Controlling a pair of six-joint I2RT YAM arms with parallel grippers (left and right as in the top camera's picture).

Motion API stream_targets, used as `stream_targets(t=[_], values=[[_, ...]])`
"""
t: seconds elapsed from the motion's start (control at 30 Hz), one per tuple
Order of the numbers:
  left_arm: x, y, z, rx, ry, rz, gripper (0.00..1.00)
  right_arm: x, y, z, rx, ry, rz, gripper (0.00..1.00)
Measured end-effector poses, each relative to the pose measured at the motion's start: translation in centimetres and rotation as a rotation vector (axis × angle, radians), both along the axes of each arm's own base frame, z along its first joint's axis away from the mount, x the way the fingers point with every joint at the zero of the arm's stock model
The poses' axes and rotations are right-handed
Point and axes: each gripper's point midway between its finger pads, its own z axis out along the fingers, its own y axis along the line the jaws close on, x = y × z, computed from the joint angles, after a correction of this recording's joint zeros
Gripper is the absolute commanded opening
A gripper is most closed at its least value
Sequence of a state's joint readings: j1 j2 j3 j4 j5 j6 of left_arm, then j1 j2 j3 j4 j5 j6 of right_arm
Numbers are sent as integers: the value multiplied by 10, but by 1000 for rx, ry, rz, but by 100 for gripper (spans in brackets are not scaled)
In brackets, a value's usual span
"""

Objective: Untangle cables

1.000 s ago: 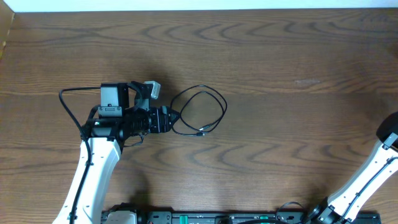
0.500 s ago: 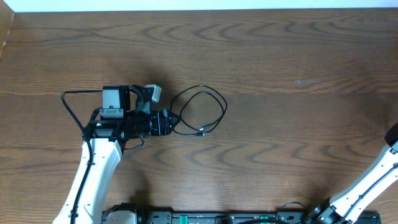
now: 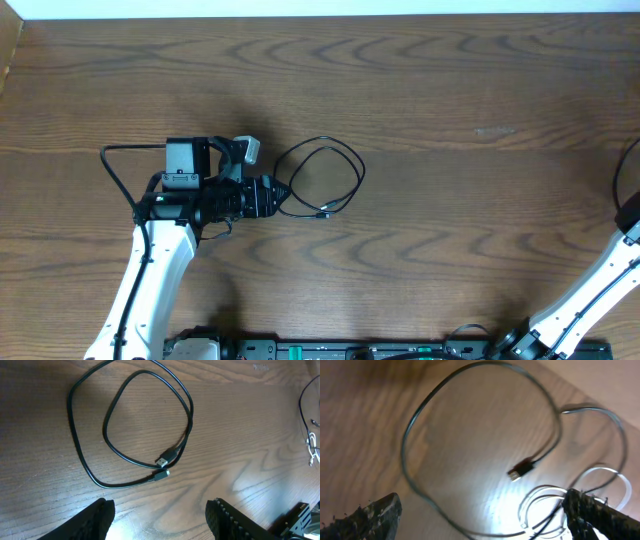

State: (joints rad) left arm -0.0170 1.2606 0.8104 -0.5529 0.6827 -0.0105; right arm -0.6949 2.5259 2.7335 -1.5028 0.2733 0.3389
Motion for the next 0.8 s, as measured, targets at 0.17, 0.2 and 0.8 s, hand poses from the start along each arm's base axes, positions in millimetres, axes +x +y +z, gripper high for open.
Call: stream_targets(t=[0.17,0.2,0.8], values=[[1,0,0,2,-5,-3,64,16,18,-3,53,-31,60,99],[1,0,0,3,-10,-5,64,18,22,-3,61,-33,70,99],[6,0,3,16,-57,-29,73,106,158,83,148,-321,728,99]])
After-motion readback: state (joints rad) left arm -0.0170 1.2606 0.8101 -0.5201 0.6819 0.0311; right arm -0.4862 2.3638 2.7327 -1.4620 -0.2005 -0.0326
